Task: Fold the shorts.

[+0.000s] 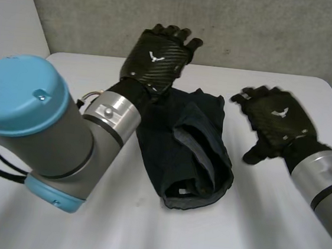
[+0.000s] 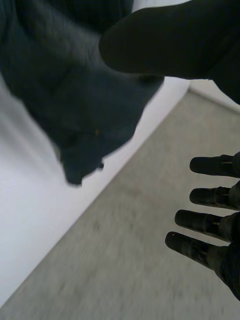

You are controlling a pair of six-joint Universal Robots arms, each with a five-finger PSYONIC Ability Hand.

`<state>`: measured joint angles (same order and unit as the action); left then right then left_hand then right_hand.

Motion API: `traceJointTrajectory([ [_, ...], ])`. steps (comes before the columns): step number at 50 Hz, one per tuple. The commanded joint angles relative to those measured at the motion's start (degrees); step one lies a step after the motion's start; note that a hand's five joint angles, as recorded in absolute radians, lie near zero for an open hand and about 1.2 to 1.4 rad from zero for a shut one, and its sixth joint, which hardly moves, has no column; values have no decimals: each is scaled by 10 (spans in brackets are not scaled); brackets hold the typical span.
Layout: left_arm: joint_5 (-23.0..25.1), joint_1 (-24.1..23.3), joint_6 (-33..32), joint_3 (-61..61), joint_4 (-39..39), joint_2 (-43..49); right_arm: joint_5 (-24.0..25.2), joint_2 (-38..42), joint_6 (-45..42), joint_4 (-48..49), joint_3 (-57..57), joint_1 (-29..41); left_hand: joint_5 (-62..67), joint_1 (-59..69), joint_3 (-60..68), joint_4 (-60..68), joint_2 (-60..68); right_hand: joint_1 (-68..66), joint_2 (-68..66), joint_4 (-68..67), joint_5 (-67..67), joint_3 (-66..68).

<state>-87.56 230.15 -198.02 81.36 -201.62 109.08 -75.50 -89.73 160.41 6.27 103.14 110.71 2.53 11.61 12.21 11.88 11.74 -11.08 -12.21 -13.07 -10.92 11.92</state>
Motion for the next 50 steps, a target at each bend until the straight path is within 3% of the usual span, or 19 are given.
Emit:
traceJointTrajectory([
  [1,-10,57,3,83,4,-19,41,110,-144,68,46,89,-11,-2,-8,-5,-3,11,22,31,109,-19],
  [3,-9,75,4,102,-2,-19,24,154,-195,99,47,112,-11,-2,-8,-5,-3,11,22,31,109,-19],
  [6,-9,90,5,116,-4,-18,-13,197,-242,128,38,117,-10,0,-7,-3,-2,-109,-98,-89,-11,101],
  [9,-8,101,5,130,-7,-17,-85,246,-294,169,16,110,-11,-2,-8,-5,-3,-324,-313,-304,-226,316],
  [10,-8,104,6,135,-10,-17,-130,259,-308,182,1,106,-11,-2,-8,-5,-3,-531,-520,-511,-433,523],
  [11,-8,104,7,136,-13,-16,-152,259,-312,189,-4,104,-11,-2,-8,-5,-3,-615,-604,-595,-517,607],
  [13,-8,106,11,139,-19,-16,-186,254,-313,205,-12,95,-11,-2,-8,-5,-3,-689,-678,-669,-591,681],
  [14,-7,109,14,142,-25,-15,-209,246,-310,217,-17,81,-11,-2,-8,-5,-3,-689,-678,-669,-591,681],
  [17,-6,118,20,145,-31,-14,-207,232,-308,227,-17,44,-11,-2,-8,-5,-3,-689,-678,-669,-591,681],
  [22,-5,132,25,137,-34,-9,-149,198,-307,224,-13,-29,-15,-6,-12,-8,-7,-680,-669,-660,-581,671],
  [23,-4,132,25,131,-34,0,-140,198,-306,223,-13,-32,-16,-7,-13,-10,-8,-580,-568,-560,-481,571],
  [25,-2,132,23,120,-34,17,-121,198,-304,221,-10,-36,-18,-9,-15,-12,-10,-257,-246,-237,-159,249],
  [26,-2,132,23,115,-34,25,-111,198,-302,219,-8,-38,-18,-9,-15,-12,-10,-26,-15,-6,72,18],
  [32,45,130,19,61,-28,86,-98,174,-294,167,-12,-50,-10,-1,-7,-3,-2,-19,-7,1,80,10],
  [35,81,129,18,26,-20,135,-98,105,-222,73,-34,-50,10,20,14,17,18,-27,-16,-7,71,19],
  [38,95,126,18,7,-4,157,-99,78,-170,14,-54,-51,22,31,25,29,30,-34,-22,-14,65,25],
  [43,110,122,18,-53,48,212,-92,61,-58,-186,-113,-56,52,62,56,59,60,-39,-28,-19,60,30],
  [50,111,113,17,-135,86,278,-95,51,-34,-202,-77,-46,64,74,67,71,72,-39,-28,-19,60,30],
])
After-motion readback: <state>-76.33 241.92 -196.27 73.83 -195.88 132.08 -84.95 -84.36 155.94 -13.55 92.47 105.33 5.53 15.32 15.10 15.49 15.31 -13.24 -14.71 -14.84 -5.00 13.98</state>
